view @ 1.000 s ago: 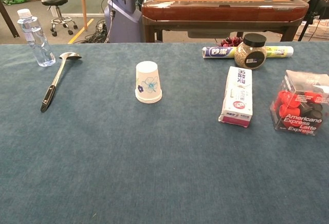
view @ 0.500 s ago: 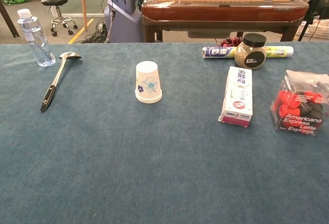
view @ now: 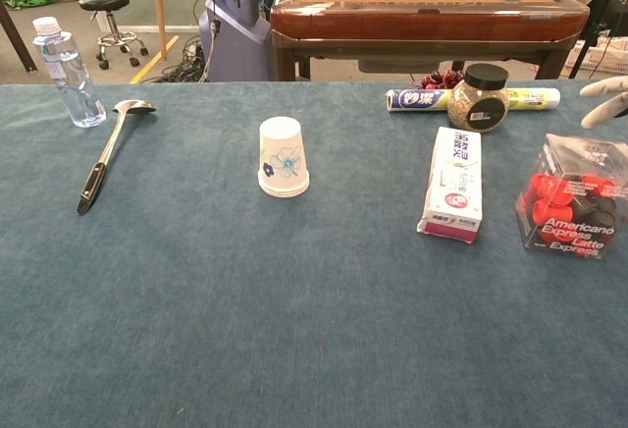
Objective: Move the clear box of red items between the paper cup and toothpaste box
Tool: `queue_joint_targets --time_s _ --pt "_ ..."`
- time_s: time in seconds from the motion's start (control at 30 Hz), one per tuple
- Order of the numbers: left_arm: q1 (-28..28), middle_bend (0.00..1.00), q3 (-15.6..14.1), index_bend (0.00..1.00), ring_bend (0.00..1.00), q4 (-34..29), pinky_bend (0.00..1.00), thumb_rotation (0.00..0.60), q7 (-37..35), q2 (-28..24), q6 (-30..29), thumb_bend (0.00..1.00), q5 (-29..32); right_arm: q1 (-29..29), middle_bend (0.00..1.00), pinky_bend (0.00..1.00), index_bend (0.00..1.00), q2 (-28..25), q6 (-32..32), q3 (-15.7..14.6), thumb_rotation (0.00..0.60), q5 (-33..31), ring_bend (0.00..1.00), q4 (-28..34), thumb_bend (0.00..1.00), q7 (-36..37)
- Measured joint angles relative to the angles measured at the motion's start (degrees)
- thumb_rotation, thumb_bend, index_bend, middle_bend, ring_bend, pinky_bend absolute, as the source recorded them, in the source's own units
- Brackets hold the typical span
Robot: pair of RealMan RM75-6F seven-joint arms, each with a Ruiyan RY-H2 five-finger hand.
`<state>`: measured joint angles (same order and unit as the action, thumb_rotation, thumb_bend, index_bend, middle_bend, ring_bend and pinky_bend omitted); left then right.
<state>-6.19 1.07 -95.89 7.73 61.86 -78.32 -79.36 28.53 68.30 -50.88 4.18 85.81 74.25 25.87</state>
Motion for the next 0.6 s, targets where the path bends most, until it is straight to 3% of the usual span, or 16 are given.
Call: queue_joint_targets --time_s 0.3,0.6 --pt "0.0 0.50 0.0 0.36 0.39 0.0 0.57 0.600 -0.1 0.0 0.1 0.26 0.2 1.3 0.20 0.25 0.00 0.7 0.9 -1.5 0.600 1.5 0.13 -0.3 1.00 3.4" --pt "0.1 0.50 0.0 0.36 0.39 -0.3 0.57 0.600 0.0 -0.1 -0.2 0.26 -0.1 2.5 0.20 0.26 0.00 0.1 1.2 -4.0 0.600 4.5 0.14 -0.8 1.00 11.4"
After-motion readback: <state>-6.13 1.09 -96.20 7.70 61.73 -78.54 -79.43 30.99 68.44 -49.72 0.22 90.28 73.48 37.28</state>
